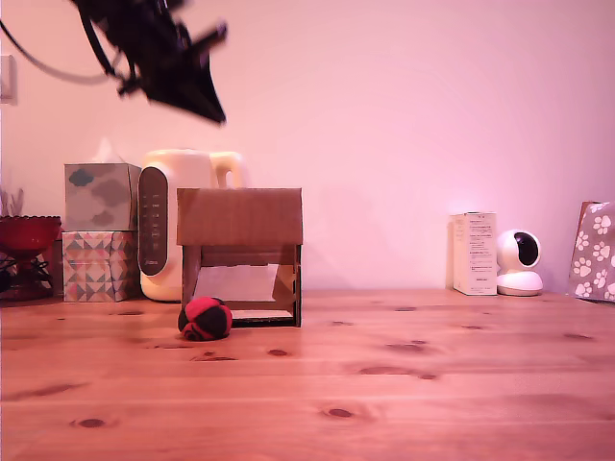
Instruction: Drop the footbag into the cardboard dice tower
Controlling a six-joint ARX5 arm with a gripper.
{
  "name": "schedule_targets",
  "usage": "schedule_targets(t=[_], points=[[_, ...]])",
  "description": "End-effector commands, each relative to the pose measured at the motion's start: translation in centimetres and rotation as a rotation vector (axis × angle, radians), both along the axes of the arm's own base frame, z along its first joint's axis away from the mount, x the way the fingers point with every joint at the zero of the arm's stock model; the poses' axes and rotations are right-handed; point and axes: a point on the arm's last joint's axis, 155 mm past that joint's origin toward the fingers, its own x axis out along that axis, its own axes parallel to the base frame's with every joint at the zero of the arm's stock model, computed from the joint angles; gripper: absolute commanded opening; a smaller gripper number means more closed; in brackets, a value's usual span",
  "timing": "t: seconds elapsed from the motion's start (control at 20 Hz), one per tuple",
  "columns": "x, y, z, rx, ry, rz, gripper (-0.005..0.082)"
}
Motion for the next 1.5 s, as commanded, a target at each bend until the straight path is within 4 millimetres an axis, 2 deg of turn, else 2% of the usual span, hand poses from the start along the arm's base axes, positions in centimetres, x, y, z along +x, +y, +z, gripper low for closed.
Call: schedule_targets(t=[0.0, 0.3, 0.7, 0.95, 1.45], points=[[-0.4, -0.3, -0.1, 0.006, 0.003, -0.018, -0.0023], [-1.9, -0.2, 0.0, -0.006, -0.010, -0.034, -0.0023], [-6.5, 1.4, -3.4, -0.034, -0.057, -0.020, -0.0023], [-9.7, 4.1, -6.6, -0.063, -0.063, 0.039, -0.0023], [-17.2, 10.7, -9.7, -0.125, -0.124, 0.211, -0.0023]])
